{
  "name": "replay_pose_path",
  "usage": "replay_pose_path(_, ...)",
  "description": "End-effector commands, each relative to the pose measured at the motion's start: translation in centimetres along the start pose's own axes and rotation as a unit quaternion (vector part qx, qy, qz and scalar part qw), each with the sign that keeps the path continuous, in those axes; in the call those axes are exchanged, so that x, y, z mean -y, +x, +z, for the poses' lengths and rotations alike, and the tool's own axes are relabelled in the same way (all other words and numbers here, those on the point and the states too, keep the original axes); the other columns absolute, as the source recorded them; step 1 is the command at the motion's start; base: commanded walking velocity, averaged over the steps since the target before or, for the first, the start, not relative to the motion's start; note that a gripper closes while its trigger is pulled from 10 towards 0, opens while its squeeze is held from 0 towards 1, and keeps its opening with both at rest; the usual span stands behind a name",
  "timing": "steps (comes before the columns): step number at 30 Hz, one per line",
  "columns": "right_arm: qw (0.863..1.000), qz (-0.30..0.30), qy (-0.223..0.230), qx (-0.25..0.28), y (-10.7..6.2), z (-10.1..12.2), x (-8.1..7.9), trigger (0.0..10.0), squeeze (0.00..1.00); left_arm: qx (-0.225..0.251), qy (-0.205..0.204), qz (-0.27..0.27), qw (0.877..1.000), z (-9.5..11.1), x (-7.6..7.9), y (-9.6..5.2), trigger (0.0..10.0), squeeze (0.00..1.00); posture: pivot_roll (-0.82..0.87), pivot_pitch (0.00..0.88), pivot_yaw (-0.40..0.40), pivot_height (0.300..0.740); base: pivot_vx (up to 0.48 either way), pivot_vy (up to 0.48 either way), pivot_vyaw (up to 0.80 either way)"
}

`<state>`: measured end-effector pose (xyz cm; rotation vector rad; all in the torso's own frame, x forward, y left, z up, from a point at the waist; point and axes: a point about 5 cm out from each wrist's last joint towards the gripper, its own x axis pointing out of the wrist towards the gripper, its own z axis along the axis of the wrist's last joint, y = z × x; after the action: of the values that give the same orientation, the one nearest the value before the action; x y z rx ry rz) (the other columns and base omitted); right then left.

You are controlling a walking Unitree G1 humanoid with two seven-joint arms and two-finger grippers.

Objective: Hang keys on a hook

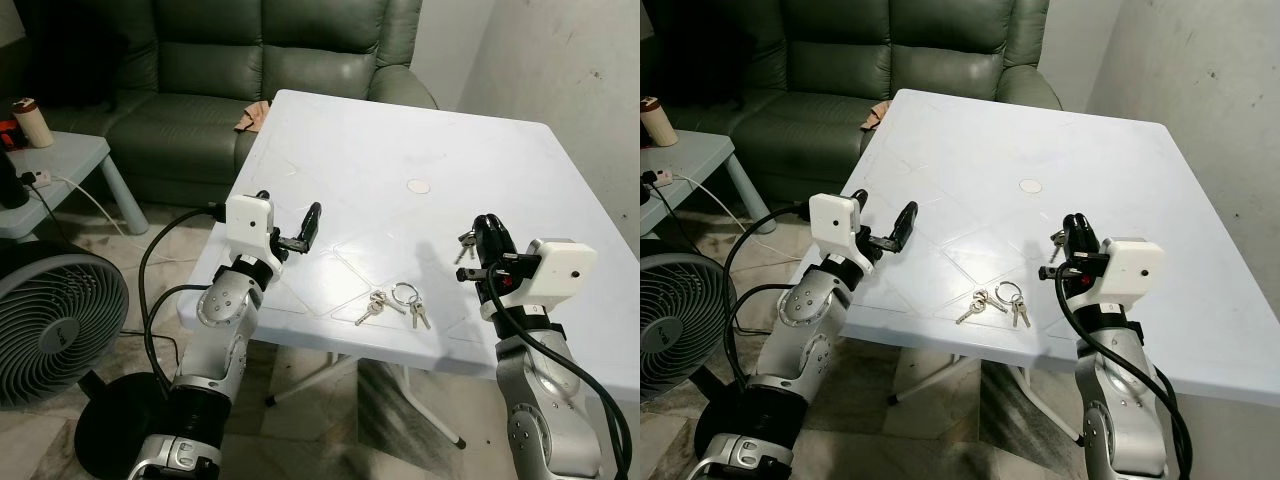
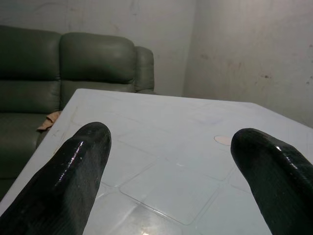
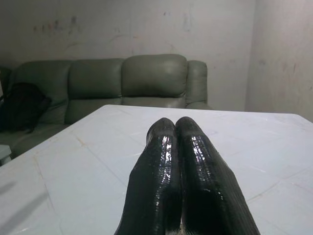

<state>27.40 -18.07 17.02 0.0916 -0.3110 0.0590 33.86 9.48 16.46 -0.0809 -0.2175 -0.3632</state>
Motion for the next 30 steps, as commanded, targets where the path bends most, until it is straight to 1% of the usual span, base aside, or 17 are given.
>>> replay_pose_path(1,1.0,0.0,-0.006,0.001,0.04,0.28,-0.08,10.0,0.0,0.008,0.004,0.0,1.0,0.43,0.04,0.38,10.0,0.0,0.05,0.055,-0.039,0.74,0.0,0.0,0.0)
replay_pose_path(15,1.0,-0.008,-0.016,-0.019,0.06,-0.22,0.03,10.0,0.0,0.007,0.002,-0.003,1.0,0.41,0.03,0.35,10.0,0.0,0.05,0.059,-0.036,0.74,0.0,0.0,0.0)
replay_pose_path(30,1.0,-0.01,-0.015,-0.023,0.05,-0.23,-0.07,10.0,0.0,0.008,0.004,-0.002,1.0,0.47,-0.02,0.32,10.0,0.0,0.05,0.062,-0.035,0.74,0.0,0.0,-0.74)
